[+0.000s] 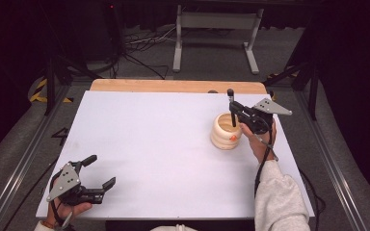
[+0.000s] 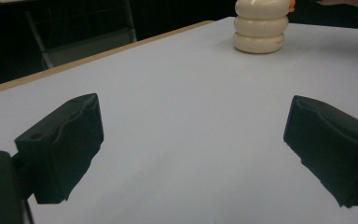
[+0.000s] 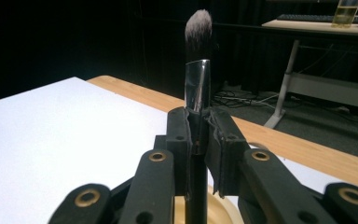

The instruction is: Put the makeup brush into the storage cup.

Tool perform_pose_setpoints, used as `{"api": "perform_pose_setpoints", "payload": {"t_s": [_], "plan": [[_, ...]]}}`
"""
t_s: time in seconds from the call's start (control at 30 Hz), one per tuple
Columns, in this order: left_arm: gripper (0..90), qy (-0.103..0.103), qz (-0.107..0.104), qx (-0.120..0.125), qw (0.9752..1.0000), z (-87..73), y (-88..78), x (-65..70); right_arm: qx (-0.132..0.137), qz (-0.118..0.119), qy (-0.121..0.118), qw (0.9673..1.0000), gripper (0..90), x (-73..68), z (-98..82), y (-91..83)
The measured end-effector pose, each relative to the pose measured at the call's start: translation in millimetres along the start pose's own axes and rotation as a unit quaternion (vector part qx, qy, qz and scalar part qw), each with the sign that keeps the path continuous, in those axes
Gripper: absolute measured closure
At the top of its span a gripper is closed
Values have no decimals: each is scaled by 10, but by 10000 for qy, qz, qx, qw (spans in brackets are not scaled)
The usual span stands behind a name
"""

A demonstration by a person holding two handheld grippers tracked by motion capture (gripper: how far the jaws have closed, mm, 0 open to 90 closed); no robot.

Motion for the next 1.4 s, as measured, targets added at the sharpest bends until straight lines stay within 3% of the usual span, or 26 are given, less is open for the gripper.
{"api": "perform_pose_setpoints", "payload": {"t_s": [0.6, 1.4], "plan": [[57, 10, -3, 6, 10000, 0, 6, 6, -167, 52, 125, 9998, 801, 27, -341, 9], [57, -33, -26, 17, 10000, -3, 2, -2, -179, 13, 48, 9998, 795, 32, -360, 5]]}}
Point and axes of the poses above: each handheld gripper's, and its own axes: y roughly forward along the jaws, z roughly out of its top, x roughly to its right, the point moved 5 cm from there along y, roughly forward along the jaws, and after that the axes turned 5 degrees about z, right-handed, at the moved point
